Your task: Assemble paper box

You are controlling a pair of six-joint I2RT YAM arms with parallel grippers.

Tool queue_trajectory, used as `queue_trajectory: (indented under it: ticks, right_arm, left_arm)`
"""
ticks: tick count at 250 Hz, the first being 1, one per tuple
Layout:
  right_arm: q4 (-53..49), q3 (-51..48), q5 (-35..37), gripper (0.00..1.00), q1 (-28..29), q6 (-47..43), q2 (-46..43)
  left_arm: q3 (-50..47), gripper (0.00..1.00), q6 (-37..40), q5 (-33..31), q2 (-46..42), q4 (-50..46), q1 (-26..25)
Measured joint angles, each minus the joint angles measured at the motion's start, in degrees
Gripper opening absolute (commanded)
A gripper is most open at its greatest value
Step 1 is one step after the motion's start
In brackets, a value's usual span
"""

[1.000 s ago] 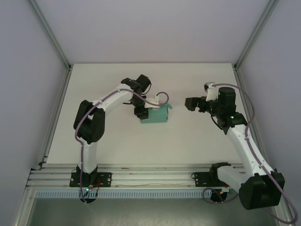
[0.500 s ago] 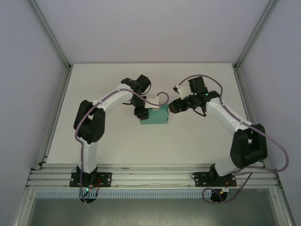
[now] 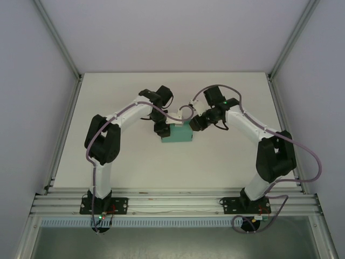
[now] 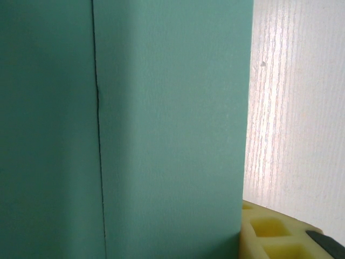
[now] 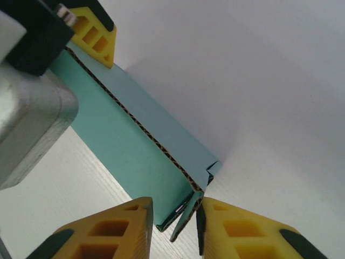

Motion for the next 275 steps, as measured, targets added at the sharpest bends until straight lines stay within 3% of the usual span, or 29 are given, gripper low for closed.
queue_trajectory:
  ticks: [41,88,156,275]
  right_arm:
    - [1.38,-0.02,2.40,0.25,0.09,2.05,0.00]
    - [1.88,0.70,3.45,0.00,0.09,4.90,0.98]
    - [3.52,0.83,5.35,0.00,0.87,11.89,1.25]
    - [32.04,-20.00,18.18,0.00,6.12,30.56,-8.92]
  left_arm:
    - [0.00,0.44,-0.59,0.02,0.00,0.02,0.00]
    - [0.02,0.44,-0.81,0.00,0.02,0.04,0.00]
    - [0.66,0.44,-2.60,-0.09,0.39,0.02,0.17]
    - [3.21,0.44,-4.90,-0.07,2.12,-0.94,0.31]
